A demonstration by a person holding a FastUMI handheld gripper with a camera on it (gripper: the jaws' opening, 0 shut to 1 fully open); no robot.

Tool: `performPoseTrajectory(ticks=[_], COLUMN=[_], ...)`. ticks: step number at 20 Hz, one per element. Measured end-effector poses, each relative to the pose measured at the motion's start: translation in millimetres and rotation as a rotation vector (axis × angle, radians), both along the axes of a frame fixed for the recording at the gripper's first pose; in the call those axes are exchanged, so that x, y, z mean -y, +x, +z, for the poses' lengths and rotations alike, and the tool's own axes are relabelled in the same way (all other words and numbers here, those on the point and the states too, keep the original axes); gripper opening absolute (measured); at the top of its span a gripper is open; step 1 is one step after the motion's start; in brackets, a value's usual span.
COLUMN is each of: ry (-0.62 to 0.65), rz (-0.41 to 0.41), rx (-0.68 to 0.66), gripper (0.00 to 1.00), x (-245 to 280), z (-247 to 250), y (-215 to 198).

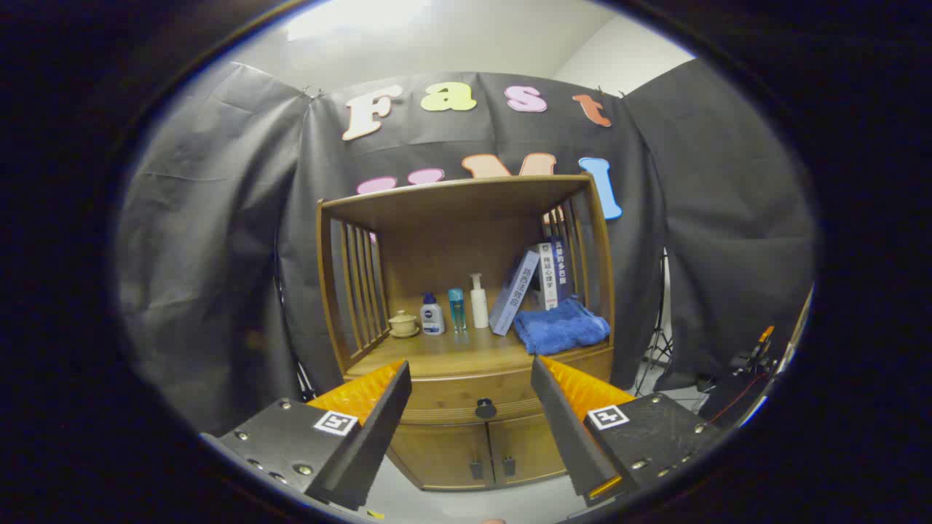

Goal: Pull open the drawer, take out the items inside it, and place them on the countertop above the cabinet.

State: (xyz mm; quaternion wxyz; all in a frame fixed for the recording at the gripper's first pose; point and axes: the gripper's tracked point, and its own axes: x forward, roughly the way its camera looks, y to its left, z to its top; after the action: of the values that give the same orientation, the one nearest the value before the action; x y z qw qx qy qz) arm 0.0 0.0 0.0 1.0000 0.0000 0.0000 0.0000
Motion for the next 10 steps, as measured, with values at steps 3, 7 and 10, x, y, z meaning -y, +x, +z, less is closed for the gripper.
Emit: performPoseTrajectory(ticks=[3, 7, 10], ry=[0.015, 0.013, 0.009], rz=[-0.006, -0.009, -0.008], rx=[0.026, 0.028, 0.026], gripper=[0.99, 0.99, 0.99], x=[4.7, 8.2, 7.3], z=[7.6, 8.8, 7.8], y=[-2.4, -3.7, -2.0])
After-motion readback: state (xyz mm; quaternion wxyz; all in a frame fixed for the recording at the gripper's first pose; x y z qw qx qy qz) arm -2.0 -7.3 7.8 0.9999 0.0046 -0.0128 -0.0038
